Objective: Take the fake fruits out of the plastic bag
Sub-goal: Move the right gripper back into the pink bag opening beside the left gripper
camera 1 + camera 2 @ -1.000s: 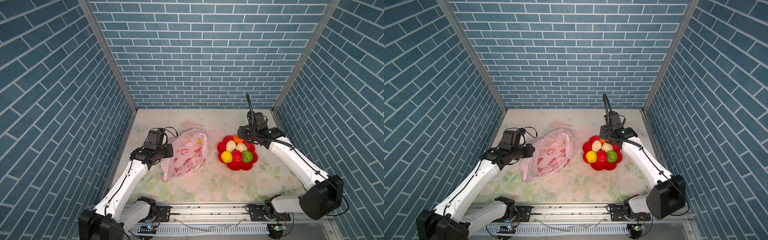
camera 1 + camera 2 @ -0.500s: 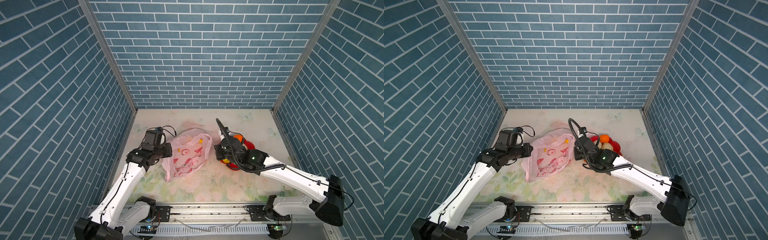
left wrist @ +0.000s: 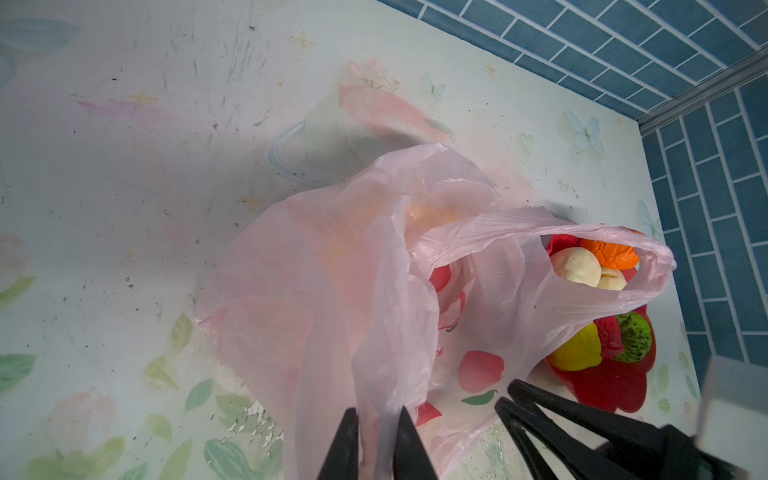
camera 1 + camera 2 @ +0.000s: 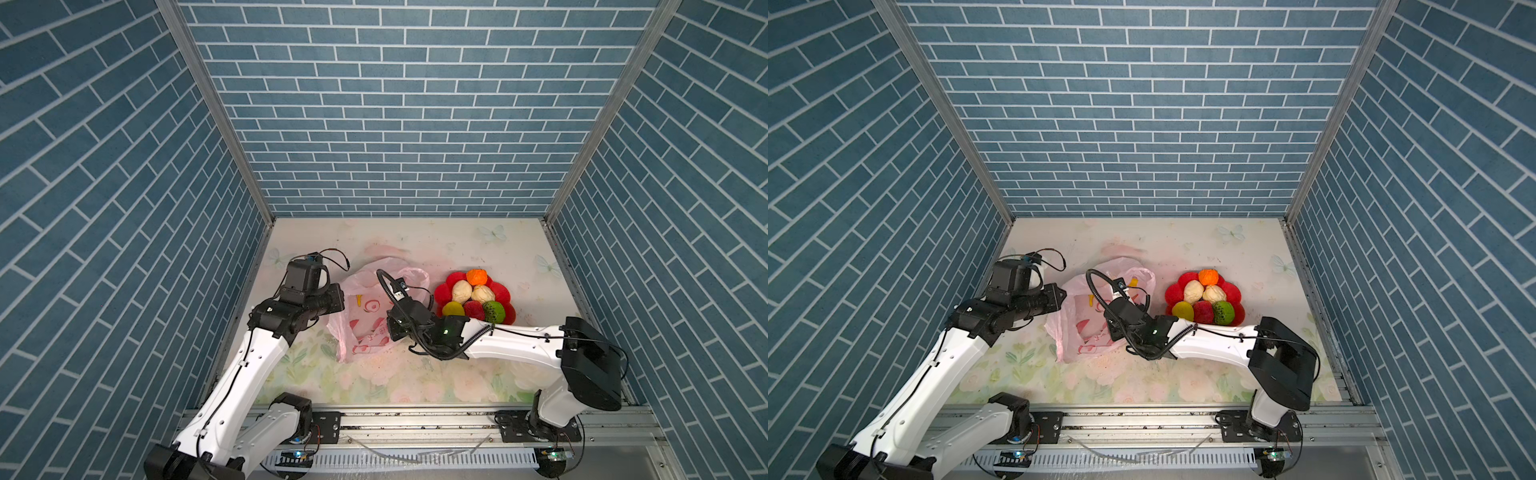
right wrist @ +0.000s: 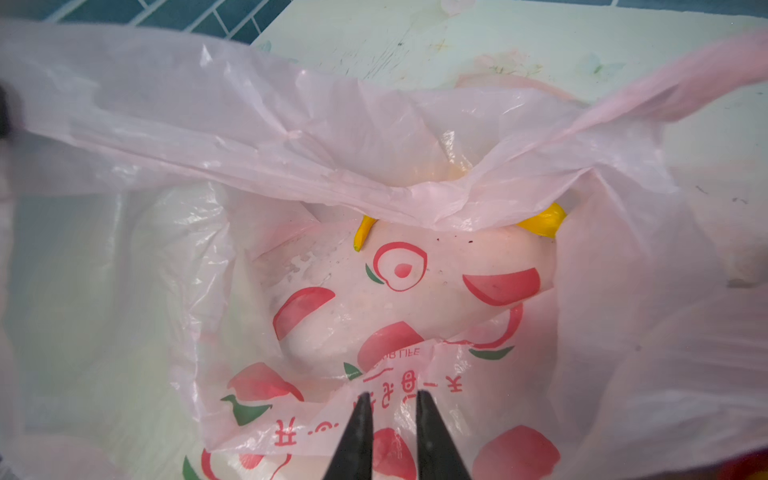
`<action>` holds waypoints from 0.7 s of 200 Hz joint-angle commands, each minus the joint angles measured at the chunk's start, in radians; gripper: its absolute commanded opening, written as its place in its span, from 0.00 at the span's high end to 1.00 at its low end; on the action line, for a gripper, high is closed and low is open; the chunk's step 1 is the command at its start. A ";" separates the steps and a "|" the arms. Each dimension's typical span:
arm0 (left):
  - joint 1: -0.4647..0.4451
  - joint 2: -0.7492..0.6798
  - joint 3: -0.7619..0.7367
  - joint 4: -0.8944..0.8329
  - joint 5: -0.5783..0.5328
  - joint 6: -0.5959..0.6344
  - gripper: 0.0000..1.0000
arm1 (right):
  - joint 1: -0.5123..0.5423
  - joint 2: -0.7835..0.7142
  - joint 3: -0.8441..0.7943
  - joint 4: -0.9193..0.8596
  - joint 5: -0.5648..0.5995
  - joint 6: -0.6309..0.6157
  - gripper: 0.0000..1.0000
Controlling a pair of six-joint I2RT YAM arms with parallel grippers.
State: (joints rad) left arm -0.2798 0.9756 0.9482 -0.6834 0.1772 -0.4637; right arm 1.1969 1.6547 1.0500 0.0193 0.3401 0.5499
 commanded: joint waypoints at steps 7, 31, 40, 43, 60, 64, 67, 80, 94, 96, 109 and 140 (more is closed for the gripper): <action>0.005 -0.018 0.023 -0.008 0.007 -0.002 0.82 | 0.001 0.083 0.092 0.072 -0.060 -0.050 0.80; 0.005 -0.034 0.013 -0.008 0.017 -0.002 0.82 | -0.010 0.168 0.155 0.075 -0.101 -0.041 0.80; 0.005 -0.039 0.009 -0.009 0.023 -0.002 0.82 | -0.015 0.194 0.176 0.078 -0.114 -0.032 0.79; 0.005 -0.042 0.008 -0.009 0.024 -0.002 0.82 | -0.016 0.206 0.183 0.078 -0.119 -0.026 0.79; 0.005 -0.049 -0.001 -0.010 0.037 -0.002 0.82 | -0.028 0.257 0.221 0.086 -0.144 -0.007 0.78; 0.004 -0.051 -0.003 -0.009 0.041 -0.003 0.82 | -0.029 0.268 0.230 0.088 -0.148 -0.002 0.78; 0.005 -0.051 -0.005 -0.010 0.043 -0.003 0.82 | -0.030 0.277 0.237 0.089 -0.151 0.001 0.78; 0.005 -0.055 -0.013 -0.006 0.054 -0.004 0.82 | -0.036 0.311 0.265 0.090 -0.162 0.015 0.76; 0.005 -0.060 -0.023 -0.004 0.060 -0.004 0.82 | -0.041 0.342 0.292 0.093 -0.177 0.029 0.75; 0.005 -0.060 -0.025 -0.005 0.060 -0.004 0.82 | -0.040 0.345 0.295 0.094 -0.179 0.032 0.74; 0.005 -0.062 -0.033 -0.003 0.067 -0.004 0.82 | -0.042 0.369 0.316 0.097 -0.186 0.044 0.73; 0.005 -0.077 -0.050 -0.017 0.077 0.003 0.82 | -0.045 0.415 0.361 0.086 -0.189 0.067 0.67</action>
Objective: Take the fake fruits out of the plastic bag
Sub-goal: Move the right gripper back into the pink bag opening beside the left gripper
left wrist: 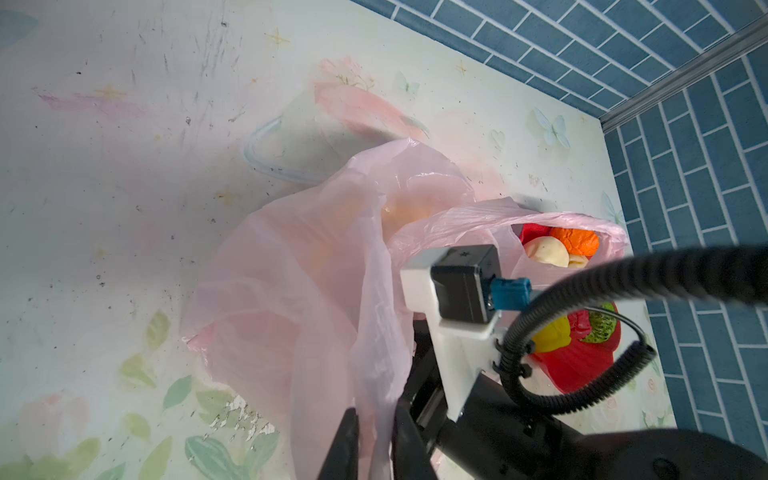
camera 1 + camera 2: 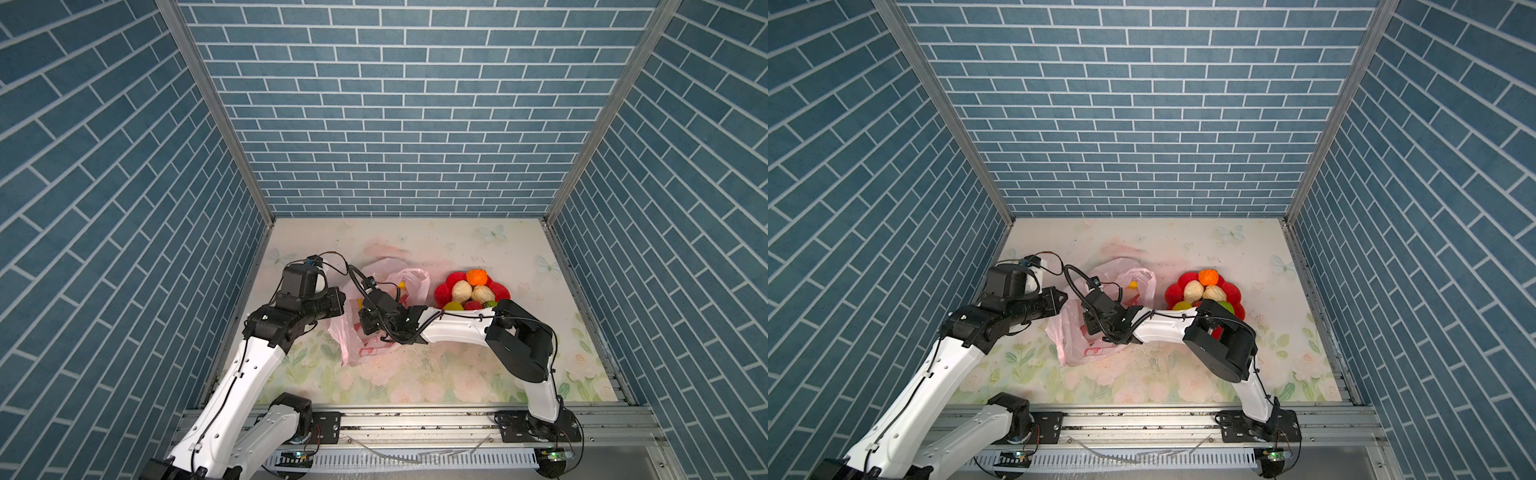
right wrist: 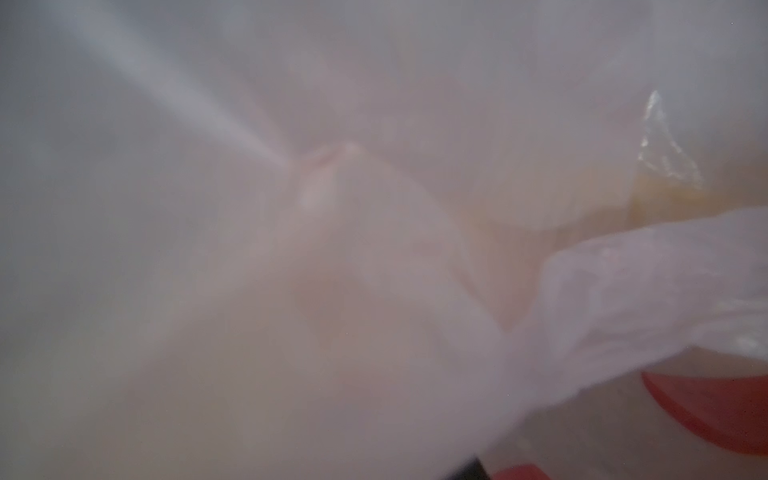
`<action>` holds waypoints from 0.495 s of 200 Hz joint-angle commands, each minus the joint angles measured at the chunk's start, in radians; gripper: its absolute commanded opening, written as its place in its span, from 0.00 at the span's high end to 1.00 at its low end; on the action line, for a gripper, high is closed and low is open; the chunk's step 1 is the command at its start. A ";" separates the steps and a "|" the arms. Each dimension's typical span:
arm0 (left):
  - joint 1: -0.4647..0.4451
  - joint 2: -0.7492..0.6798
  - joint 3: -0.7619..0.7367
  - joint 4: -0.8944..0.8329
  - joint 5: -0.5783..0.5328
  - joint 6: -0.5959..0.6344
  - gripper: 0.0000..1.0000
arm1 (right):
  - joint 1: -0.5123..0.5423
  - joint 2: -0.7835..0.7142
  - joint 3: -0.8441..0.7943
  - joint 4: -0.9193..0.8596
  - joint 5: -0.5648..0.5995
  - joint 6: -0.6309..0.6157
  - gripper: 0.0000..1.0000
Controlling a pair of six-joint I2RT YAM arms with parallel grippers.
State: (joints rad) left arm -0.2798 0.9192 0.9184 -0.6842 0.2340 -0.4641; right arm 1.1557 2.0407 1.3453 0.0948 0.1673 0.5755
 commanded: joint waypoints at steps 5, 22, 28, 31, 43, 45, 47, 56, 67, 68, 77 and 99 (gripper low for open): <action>0.005 -0.024 -0.024 -0.019 0.020 0.005 0.82 | -0.003 0.035 0.071 0.010 -0.014 0.045 0.66; 0.005 -0.037 -0.041 -0.027 0.022 0.010 0.82 | -0.009 0.049 0.087 0.008 -0.006 0.051 0.64; 0.005 -0.041 -0.048 -0.030 0.022 0.009 0.82 | -0.008 0.055 0.094 0.006 -0.003 0.054 0.63; 0.005 -0.043 -0.051 -0.029 0.023 0.010 0.82 | -0.009 0.056 0.096 0.004 -0.002 0.055 0.63; 0.005 -0.049 -0.063 -0.028 0.026 0.007 0.82 | -0.011 0.067 0.108 0.001 0.004 0.065 0.63; 0.005 -0.049 -0.066 -0.027 0.027 0.007 0.82 | -0.013 0.069 0.109 -0.002 0.004 0.066 0.63; 0.005 -0.051 -0.067 -0.026 0.029 0.006 0.82 | -0.012 0.070 0.111 -0.002 0.004 0.069 0.63; 0.005 -0.054 -0.074 -0.022 0.036 0.003 0.82 | -0.014 0.078 0.120 -0.006 0.008 0.077 0.63; 0.005 -0.056 -0.080 -0.017 0.043 0.002 0.82 | -0.017 0.086 0.131 -0.017 0.017 0.084 0.63; 0.005 -0.057 -0.080 -0.017 0.043 0.001 0.82 | -0.016 0.087 0.132 -0.017 0.017 0.084 0.63; 0.005 -0.060 -0.084 -0.015 0.046 0.002 0.82 | -0.017 0.091 0.139 -0.023 0.028 0.091 0.63; 0.005 -0.069 -0.091 -0.017 0.053 0.004 0.82 | -0.020 0.099 0.150 -0.038 0.054 0.113 0.63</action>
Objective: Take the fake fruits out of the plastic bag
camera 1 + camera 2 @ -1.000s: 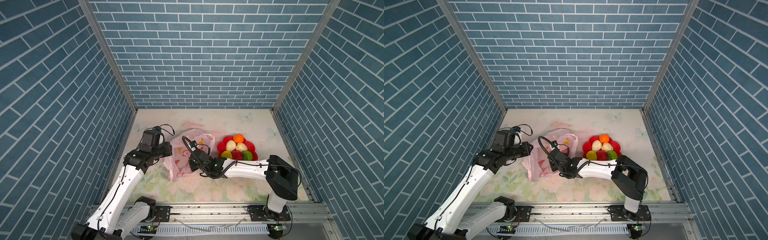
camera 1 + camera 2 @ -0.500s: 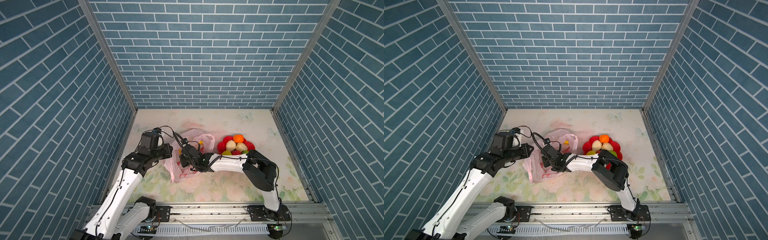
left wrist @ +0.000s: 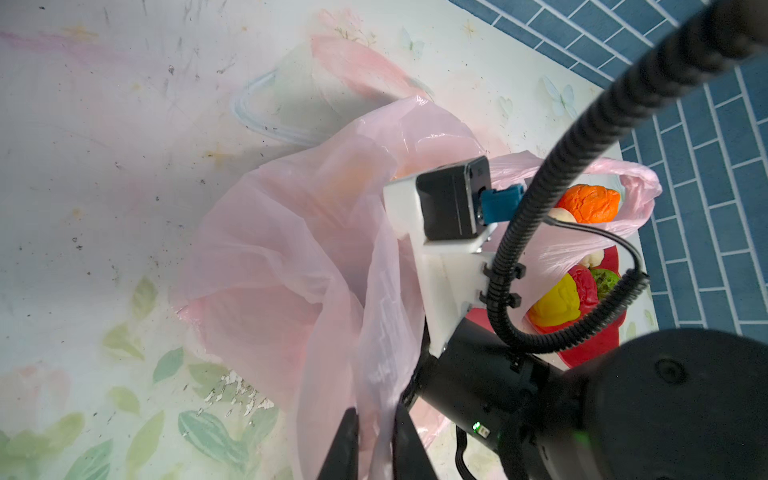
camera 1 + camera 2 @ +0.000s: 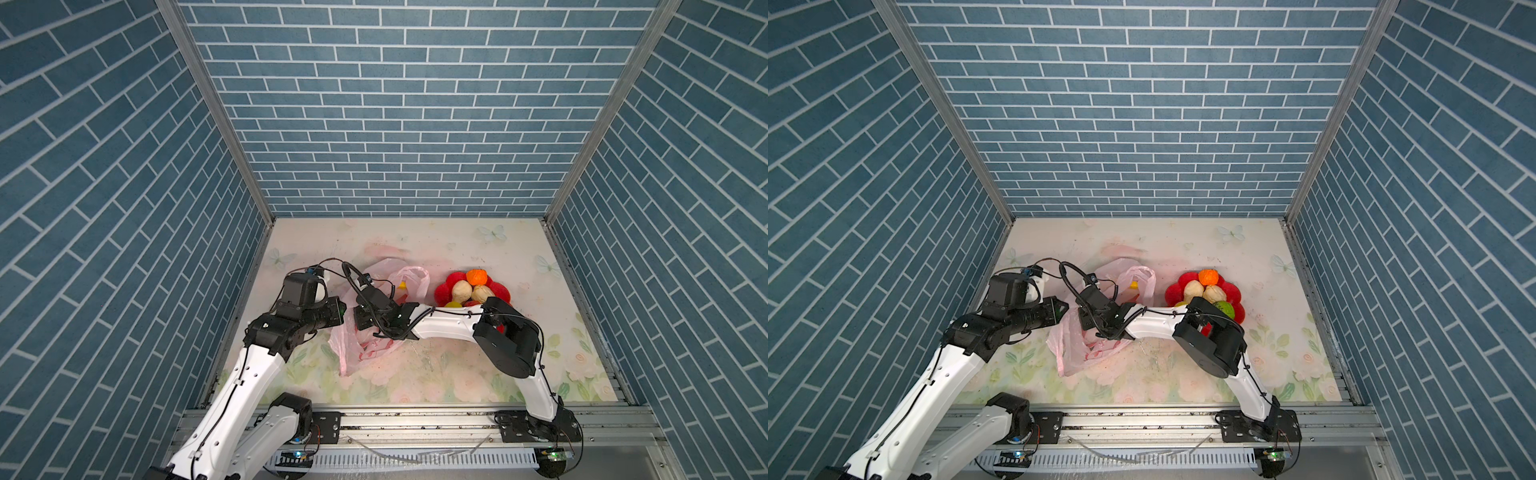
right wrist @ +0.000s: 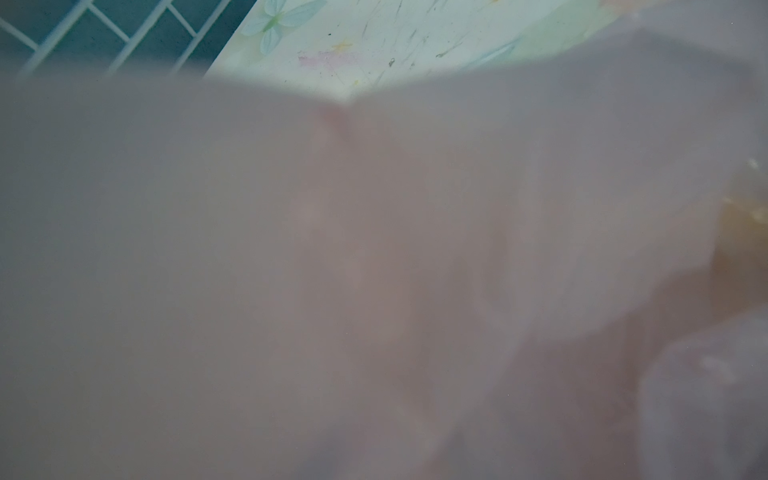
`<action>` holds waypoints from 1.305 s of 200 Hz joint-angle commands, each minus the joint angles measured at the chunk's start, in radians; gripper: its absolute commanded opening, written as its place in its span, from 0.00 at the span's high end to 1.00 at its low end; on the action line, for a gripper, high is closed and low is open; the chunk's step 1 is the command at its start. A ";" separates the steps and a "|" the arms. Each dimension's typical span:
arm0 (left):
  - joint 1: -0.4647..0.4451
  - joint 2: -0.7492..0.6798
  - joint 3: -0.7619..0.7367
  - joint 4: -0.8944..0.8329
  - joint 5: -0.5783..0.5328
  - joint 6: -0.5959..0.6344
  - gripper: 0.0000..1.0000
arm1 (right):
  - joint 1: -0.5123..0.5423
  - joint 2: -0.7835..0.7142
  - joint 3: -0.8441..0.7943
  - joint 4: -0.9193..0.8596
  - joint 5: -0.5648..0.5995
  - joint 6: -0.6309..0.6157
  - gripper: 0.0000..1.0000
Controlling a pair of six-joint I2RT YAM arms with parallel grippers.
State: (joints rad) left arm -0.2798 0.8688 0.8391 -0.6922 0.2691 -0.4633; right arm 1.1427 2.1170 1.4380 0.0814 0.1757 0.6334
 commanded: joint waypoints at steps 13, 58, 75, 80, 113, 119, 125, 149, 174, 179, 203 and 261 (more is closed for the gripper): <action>0.005 -0.026 -0.017 -0.009 0.021 0.003 0.82 | -0.011 0.029 0.068 -0.035 0.054 0.072 0.61; 0.005 -0.032 -0.010 -0.035 0.040 0.020 0.82 | -0.014 0.069 0.127 -0.076 0.079 0.116 0.56; 0.005 -0.033 -0.007 -0.036 0.047 0.018 0.82 | -0.018 0.102 0.135 -0.081 0.077 0.139 0.56; 0.004 -0.034 -0.008 -0.036 0.049 0.016 0.82 | -0.020 0.105 0.134 -0.075 0.072 0.144 0.56; 0.005 -0.039 -0.006 -0.034 0.056 0.009 0.82 | -0.020 0.125 0.139 -0.073 0.083 0.161 0.56; 0.005 -0.039 -0.007 -0.034 0.057 0.008 0.82 | -0.022 0.127 0.140 -0.074 0.087 0.164 0.56; 0.005 -0.039 -0.007 -0.032 0.061 0.007 0.82 | -0.021 0.131 0.142 -0.074 0.091 0.167 0.56; 0.005 -0.034 -0.006 -0.031 0.075 0.006 0.82 | -0.023 0.133 0.127 -0.050 0.100 0.182 0.57; 0.005 -0.027 -0.003 -0.032 0.097 0.007 0.82 | -0.024 0.145 0.131 -0.038 0.099 0.185 0.57; 0.005 -0.027 -0.003 -0.031 0.100 0.005 0.82 | -0.025 0.148 0.130 -0.033 0.097 0.186 0.57; 0.004 -0.023 -0.014 -0.014 0.123 -0.010 0.82 | -0.024 0.161 0.139 -0.023 0.096 0.186 0.57; -0.010 -0.014 -0.001 -0.010 0.136 -0.031 0.82 | -0.031 0.181 0.152 0.002 0.096 0.190 0.57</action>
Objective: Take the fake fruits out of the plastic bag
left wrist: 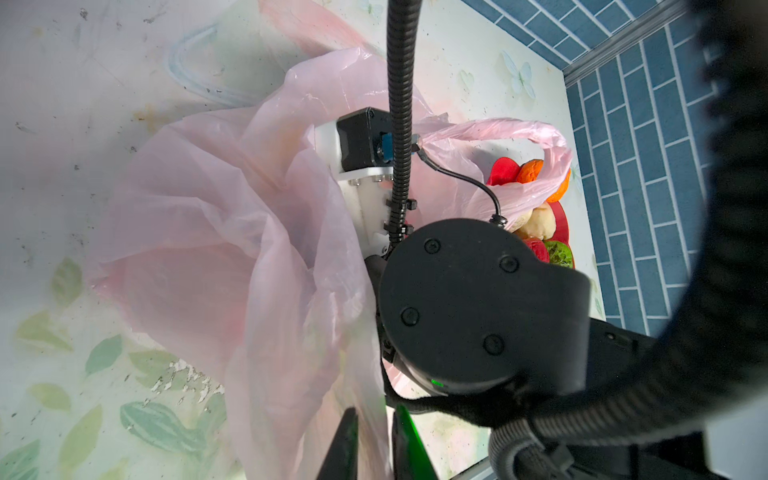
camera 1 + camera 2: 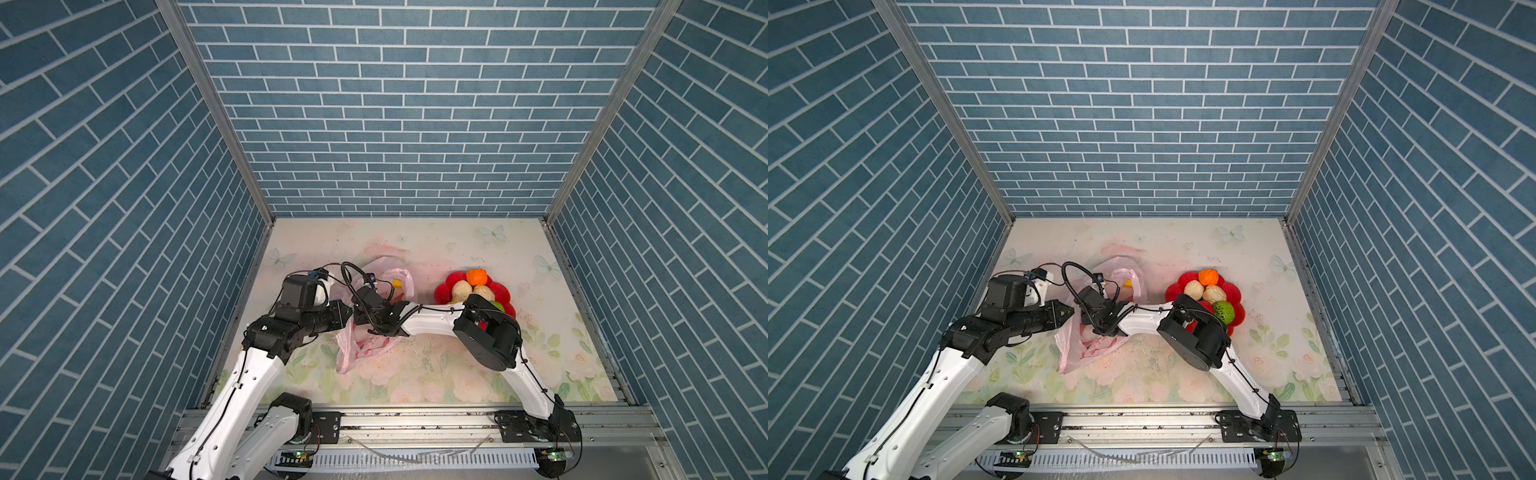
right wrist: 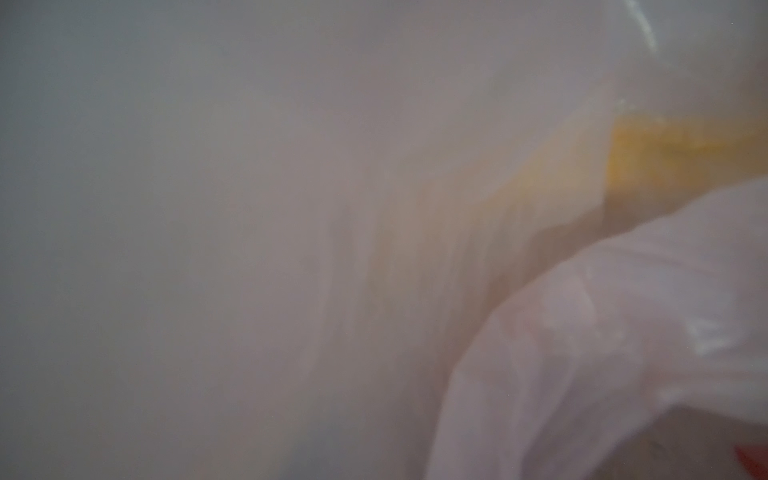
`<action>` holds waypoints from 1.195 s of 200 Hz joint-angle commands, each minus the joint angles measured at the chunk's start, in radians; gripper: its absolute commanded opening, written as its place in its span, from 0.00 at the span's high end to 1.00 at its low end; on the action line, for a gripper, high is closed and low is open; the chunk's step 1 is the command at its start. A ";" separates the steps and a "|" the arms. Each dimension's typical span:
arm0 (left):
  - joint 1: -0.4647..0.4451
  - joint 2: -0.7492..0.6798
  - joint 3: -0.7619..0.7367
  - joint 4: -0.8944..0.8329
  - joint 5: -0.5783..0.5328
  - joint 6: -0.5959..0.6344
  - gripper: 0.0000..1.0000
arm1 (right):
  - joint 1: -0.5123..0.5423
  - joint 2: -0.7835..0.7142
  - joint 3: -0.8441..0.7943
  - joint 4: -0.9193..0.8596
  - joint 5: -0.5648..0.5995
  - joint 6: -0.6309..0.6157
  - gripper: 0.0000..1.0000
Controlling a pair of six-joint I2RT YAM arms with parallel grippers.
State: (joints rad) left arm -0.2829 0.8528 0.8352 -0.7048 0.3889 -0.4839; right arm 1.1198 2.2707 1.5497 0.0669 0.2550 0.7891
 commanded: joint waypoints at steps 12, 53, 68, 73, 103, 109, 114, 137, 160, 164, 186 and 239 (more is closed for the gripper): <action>-0.009 0.002 0.008 -0.002 0.019 -0.014 0.82 | -0.010 0.027 0.039 0.026 0.015 0.036 0.57; -0.019 0.001 0.023 -0.002 0.030 -0.027 0.83 | -0.020 0.032 0.041 0.047 0.013 0.039 0.59; -0.022 0.000 0.027 0.001 0.033 -0.034 0.83 | -0.022 0.036 0.044 0.052 0.007 0.041 0.59; -0.022 -0.001 0.028 0.001 0.035 -0.036 0.83 | -0.023 0.035 0.045 0.053 0.007 0.042 0.60; -0.025 -0.006 0.034 0.009 0.048 -0.049 0.83 | -0.024 0.041 0.050 0.056 0.001 0.042 0.60; -0.026 -0.009 0.036 0.011 0.051 -0.050 0.83 | -0.025 0.044 0.050 0.057 0.000 0.043 0.60; -0.027 -0.011 0.037 0.013 0.053 -0.052 0.83 | -0.025 0.045 0.052 0.059 -0.003 0.042 0.61; -0.027 -0.014 0.041 0.025 0.068 -0.064 0.83 | -0.024 0.052 0.059 0.058 -0.009 0.039 0.61; -0.028 -0.016 0.042 0.036 0.080 -0.074 0.83 | -0.027 0.060 0.070 0.058 -0.016 0.038 0.61; -0.028 -0.016 0.041 0.037 0.082 -0.074 0.83 | -0.026 0.063 0.073 0.056 -0.017 0.038 0.60; -0.029 -0.017 0.045 0.042 0.093 -0.081 0.83 | -0.025 0.070 0.088 0.042 -0.014 0.038 0.61; -0.028 -0.023 0.048 0.055 0.111 -0.088 0.83 | -0.030 0.077 0.096 0.024 -0.001 0.047 0.68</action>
State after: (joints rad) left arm -0.3061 0.8440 0.8600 -0.6716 0.4808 -0.5686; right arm 1.0946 2.3257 1.6100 0.1139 0.2424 0.7971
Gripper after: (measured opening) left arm 0.172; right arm 0.343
